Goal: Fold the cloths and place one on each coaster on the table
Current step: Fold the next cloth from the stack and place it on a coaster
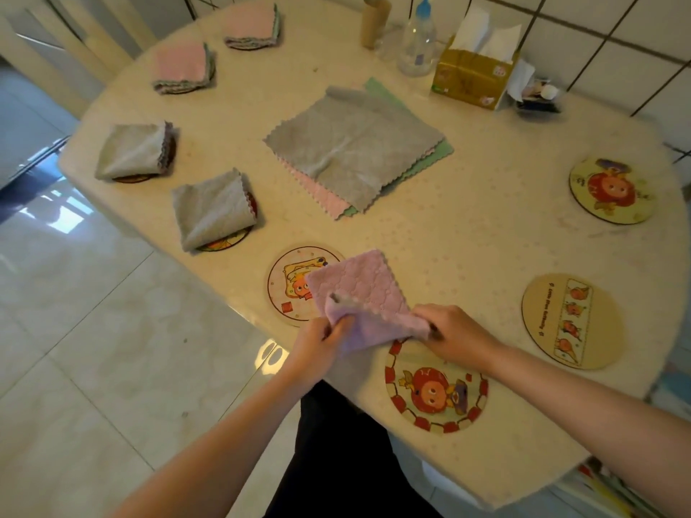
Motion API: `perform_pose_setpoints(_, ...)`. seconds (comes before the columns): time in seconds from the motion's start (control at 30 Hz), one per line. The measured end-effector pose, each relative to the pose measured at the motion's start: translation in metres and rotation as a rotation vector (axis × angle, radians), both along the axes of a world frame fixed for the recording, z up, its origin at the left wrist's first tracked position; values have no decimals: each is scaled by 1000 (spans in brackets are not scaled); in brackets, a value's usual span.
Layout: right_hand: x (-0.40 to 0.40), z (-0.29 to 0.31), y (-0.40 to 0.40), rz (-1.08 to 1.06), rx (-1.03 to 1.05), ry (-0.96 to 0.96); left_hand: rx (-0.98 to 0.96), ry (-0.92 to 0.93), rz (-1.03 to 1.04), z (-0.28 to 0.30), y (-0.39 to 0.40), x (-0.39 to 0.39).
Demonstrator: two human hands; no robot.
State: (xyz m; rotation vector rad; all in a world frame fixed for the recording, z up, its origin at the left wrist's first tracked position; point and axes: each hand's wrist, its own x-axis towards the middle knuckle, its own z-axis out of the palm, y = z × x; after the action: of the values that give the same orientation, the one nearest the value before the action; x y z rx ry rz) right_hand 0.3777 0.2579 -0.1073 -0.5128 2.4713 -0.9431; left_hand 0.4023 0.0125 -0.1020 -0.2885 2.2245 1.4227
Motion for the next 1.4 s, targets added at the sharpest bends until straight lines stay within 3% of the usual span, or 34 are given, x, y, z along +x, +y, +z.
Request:
perform_pose_setpoints(0.17,-27,-2,-31,-212,134,-51,161,-130,353,-1,6,-18)
perform_pose_setpoints(0.27,-34,-13,-37,-247,213,-52,201,-114,392,-3,7,-19)
perform_pose_setpoints(0.43,-38,-16,-39,-260,190,-12,92,44,347,-13,4,-14)
perform_pose_setpoints(0.53,-41,-16,-44,-307,268,11,105,9,434,-13,5,-18)
perform_pose_setpoints(0.8,-51,-17,-57,-383,490,-26,-162,-114,504,-16,-3,-33)
perform_pose_setpoints(1.0,-67,-4,-63,-401,475,86,-428,82,276,-16,-19,-51)
perform_pose_setpoints(1.17,-84,-3,-76,-442,424,-4,-403,22,251,-8,-12,-76)
perform_pose_setpoints(1.3,-87,-4,-84,-494,334,-148,-202,-115,375,-3,-8,-86)
perform_pose_setpoints(1.4,-90,-2,-82,-533,250,-276,-81,-133,343,2,-11,-87)
